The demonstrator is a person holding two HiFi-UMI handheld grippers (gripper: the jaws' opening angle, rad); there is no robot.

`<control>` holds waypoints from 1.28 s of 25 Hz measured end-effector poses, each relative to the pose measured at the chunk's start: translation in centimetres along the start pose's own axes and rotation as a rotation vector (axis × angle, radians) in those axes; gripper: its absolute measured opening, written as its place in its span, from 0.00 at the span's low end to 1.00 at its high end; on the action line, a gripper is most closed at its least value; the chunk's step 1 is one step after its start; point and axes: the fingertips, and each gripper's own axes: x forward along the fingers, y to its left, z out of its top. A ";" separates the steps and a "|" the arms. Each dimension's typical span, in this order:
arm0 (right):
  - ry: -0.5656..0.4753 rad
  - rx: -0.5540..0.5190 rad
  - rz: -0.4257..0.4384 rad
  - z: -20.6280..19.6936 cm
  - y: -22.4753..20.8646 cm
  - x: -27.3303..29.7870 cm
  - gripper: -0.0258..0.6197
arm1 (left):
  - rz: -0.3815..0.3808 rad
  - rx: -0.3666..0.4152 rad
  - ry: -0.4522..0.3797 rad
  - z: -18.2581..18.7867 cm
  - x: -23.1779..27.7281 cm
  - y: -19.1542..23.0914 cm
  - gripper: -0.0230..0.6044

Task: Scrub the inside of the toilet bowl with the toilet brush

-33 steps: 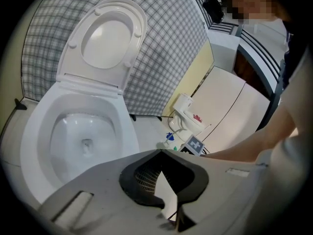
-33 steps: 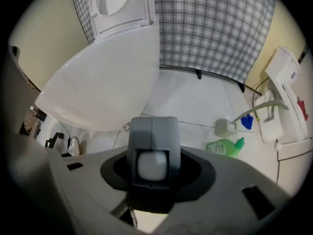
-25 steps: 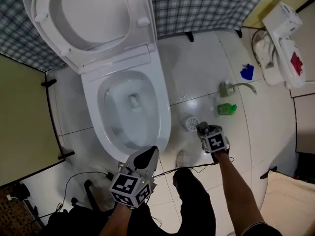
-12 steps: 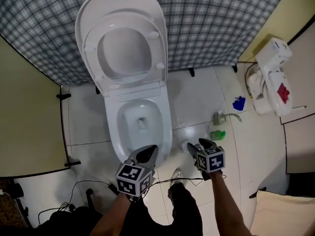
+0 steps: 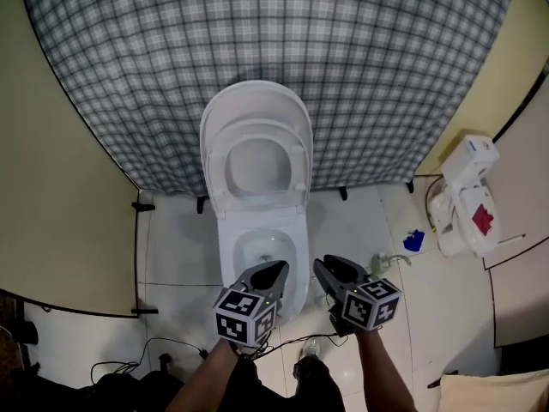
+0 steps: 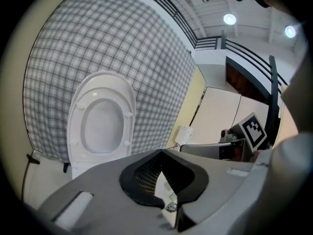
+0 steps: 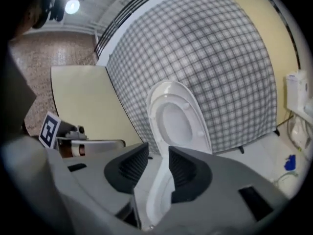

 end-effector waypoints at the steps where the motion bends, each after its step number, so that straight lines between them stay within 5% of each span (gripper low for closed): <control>1: -0.030 0.013 0.030 1.1 1.1 -0.2 0.23 | 0.001 0.011 -0.016 1.2 -0.8 -0.2 0.04; 23: -0.345 -0.219 0.188 16.6 14.7 -3.9 0.05 | 0.016 0.191 -0.221 14.8 -9.1 -1.6 0.04; 32: -0.358 -0.288 0.223 18.7 16.3 -5.0 0.05 | 0.027 0.186 -0.277 17.5 -10.5 -2.8 0.04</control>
